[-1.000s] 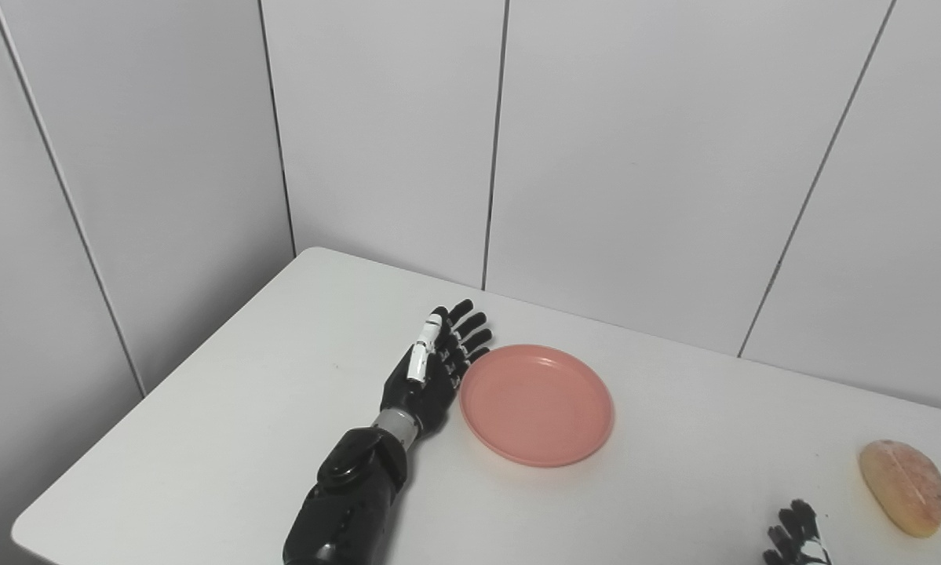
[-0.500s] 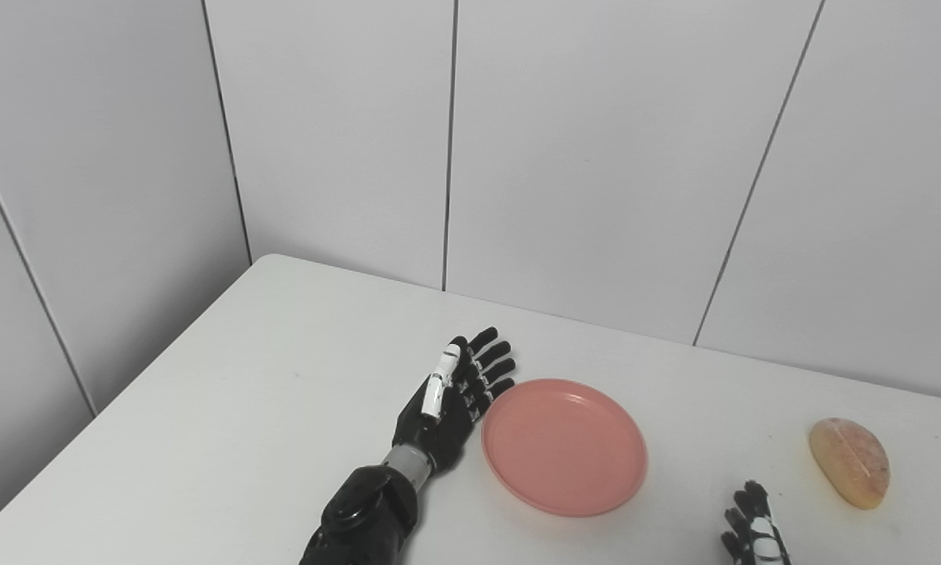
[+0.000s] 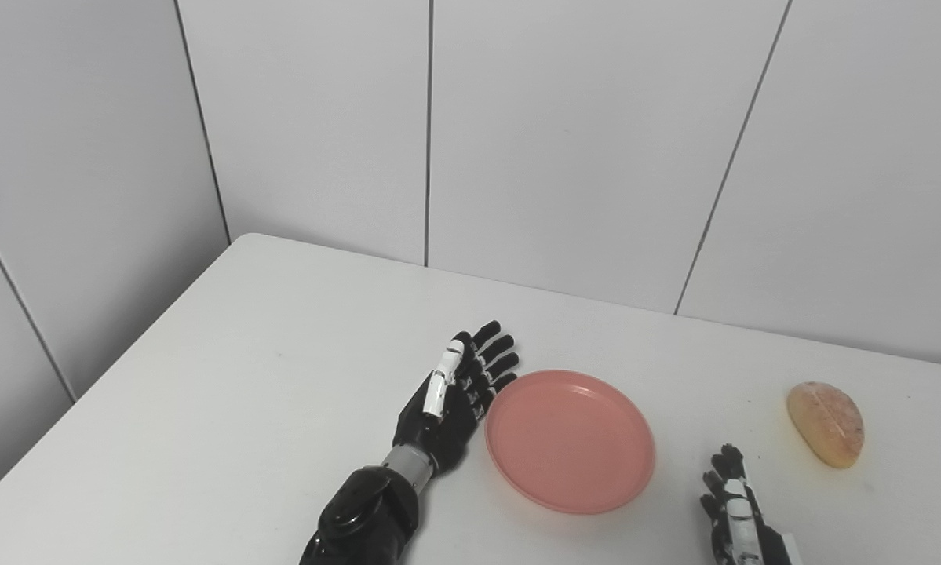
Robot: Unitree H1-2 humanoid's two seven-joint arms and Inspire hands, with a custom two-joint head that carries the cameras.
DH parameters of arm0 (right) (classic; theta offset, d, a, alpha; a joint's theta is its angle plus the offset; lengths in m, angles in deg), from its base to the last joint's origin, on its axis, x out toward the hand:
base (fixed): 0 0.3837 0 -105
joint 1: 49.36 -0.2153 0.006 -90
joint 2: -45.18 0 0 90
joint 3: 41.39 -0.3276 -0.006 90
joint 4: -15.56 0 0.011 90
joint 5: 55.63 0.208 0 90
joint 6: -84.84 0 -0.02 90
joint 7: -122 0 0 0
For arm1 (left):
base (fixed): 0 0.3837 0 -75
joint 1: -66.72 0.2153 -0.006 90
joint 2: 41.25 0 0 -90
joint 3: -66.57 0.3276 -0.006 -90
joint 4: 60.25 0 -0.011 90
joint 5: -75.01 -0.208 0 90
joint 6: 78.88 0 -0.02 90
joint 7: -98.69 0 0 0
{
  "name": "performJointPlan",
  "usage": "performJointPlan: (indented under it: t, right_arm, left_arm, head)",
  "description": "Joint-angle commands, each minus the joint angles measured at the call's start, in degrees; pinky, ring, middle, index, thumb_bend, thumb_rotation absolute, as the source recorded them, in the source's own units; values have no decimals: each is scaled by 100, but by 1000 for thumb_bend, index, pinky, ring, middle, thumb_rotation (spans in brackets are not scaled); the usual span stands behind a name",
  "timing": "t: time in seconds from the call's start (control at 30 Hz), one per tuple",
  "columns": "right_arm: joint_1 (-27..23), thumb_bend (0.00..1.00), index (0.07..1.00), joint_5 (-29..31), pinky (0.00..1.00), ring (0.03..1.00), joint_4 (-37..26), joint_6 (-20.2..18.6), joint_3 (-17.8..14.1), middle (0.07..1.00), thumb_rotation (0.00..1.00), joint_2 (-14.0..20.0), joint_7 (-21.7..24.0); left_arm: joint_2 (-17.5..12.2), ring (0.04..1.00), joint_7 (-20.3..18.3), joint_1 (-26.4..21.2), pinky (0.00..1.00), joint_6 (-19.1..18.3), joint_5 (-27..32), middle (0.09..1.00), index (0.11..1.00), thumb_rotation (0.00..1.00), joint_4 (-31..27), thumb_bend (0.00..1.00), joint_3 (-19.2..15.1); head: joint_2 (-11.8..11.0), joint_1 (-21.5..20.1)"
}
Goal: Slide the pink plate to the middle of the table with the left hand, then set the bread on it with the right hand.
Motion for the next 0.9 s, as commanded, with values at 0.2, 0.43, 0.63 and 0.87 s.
performJointPlan:
  t: [0.2,0.43,0.63,0.87]
  right_arm:
    - [-68,231,1000,-68,1000,1000,-101,-138,146,1000,1000,-109,36]
    - [-71,235,1000,-136,1000,997,-58,-63,177,1000,1000,-100,14]
    - [-90,245,1000,-173,999,993,-4,-16,178,1000,1000,-109,-14]
    - [-122,247,1000,-266,1000,990,76,39,151,993,1000,-129,-82]
  left_arm:
    - [62,936,151,152,941,-133,-138,933,911,1000,-58,343,-57]
    - [138,929,201,288,940,-95,-169,927,902,1000,-322,341,-60]
    - [189,915,328,352,928,-24,-270,917,895,1000,-461,337,-61]
    - [250,916,439,456,925,422,-692,919,897,1000,-501,324,52]
  head:
    - [41,-150]
    - [77,-248]
    - [91,-441]
    - [35,-683]
